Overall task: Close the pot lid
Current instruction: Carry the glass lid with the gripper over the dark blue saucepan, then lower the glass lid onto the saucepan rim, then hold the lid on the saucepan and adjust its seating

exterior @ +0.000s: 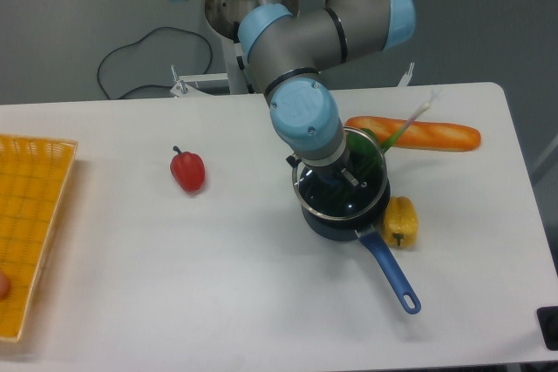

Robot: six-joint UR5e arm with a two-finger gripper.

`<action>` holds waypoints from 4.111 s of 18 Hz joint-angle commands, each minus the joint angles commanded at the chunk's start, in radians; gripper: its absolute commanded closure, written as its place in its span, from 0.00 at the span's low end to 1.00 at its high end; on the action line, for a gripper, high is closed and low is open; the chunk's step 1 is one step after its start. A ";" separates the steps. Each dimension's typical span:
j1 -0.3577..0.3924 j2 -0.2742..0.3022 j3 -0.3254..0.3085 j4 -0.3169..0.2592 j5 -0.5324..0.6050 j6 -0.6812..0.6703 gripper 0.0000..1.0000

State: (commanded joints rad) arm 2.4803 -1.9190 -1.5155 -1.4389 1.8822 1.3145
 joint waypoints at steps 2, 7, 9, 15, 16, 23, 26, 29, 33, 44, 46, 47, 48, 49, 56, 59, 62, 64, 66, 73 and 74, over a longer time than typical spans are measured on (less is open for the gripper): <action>0.023 0.002 -0.012 0.011 -0.005 0.026 0.62; 0.032 0.002 -0.060 0.123 -0.050 0.032 0.62; 0.046 0.003 -0.069 0.146 -0.116 0.032 0.62; 0.058 0.003 -0.069 0.143 -0.130 0.058 0.62; 0.063 0.003 -0.069 0.141 -0.130 0.072 0.62; 0.080 0.014 -0.095 0.138 -0.132 0.109 0.62; 0.080 0.014 -0.095 0.138 -0.133 0.109 0.61; 0.080 0.017 -0.095 0.140 -0.133 0.109 0.62; 0.075 0.018 -0.095 0.140 -0.135 0.109 0.62; 0.066 0.015 -0.104 0.141 -0.133 0.100 0.61; 0.065 0.014 -0.104 0.141 -0.133 0.100 0.61; 0.065 0.014 -0.104 0.141 -0.133 0.100 0.61; 0.065 0.014 -0.104 0.141 -0.133 0.098 0.61; 0.065 0.014 -0.104 0.141 -0.133 0.098 0.61; 0.058 0.011 -0.104 0.141 -0.133 0.097 0.61; 0.058 0.011 -0.104 0.141 -0.133 0.097 0.61; 0.058 0.011 -0.104 0.141 -0.133 0.098 0.61; 0.058 0.011 -0.104 0.141 -0.133 0.097 0.60; 0.058 0.011 -0.104 0.143 -0.133 0.097 0.60; 0.058 0.009 -0.104 0.143 -0.133 0.097 0.59; 0.058 0.008 -0.104 0.144 -0.133 0.097 0.59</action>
State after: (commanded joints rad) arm 2.5387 -1.9113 -1.6199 -1.2947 1.7487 1.4113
